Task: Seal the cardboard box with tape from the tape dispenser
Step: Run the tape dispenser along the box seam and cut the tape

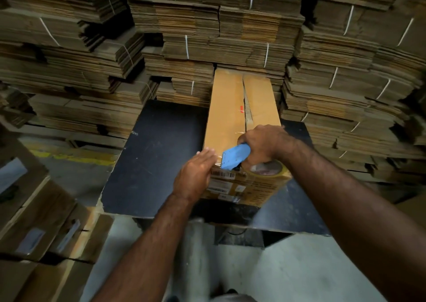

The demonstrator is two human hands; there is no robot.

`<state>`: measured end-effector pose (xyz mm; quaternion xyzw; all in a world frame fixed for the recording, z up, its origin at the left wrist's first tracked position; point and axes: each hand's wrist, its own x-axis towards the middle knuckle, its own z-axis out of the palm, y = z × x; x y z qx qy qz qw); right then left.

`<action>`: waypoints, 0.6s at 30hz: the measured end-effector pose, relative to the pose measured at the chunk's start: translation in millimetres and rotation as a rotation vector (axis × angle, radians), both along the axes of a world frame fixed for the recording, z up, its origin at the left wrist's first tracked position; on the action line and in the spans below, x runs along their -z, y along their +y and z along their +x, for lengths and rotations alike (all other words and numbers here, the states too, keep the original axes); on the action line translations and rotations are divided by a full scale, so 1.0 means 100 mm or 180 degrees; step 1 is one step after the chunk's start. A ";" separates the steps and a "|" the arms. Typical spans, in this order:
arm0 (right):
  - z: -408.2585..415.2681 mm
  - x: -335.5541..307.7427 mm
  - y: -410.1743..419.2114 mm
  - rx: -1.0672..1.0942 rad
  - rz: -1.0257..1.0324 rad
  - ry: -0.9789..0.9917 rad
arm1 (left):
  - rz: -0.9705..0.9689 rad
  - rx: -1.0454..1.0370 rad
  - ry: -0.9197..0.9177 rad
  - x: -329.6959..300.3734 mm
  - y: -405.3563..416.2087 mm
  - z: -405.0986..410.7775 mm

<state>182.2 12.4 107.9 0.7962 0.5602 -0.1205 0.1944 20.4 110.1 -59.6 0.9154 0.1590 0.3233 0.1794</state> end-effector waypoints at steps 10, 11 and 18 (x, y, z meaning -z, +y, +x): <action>0.33 -0.15 -0.52 -0.0535 0.0323 0.0228 | -0.0582 -0.0258 -0.0009 -0.04 0.04 -0.03; 0.39 -0.16 -0.53 -0.0499 0.0285 0.0214 | -0.0559 -0.0292 0.0074 -0.04 0.04 -0.04; 0.46 -0.07 -0.40 -0.0564 0.0191 0.0138 | -0.0104 -0.0242 0.0385 -0.13 0.17 -0.05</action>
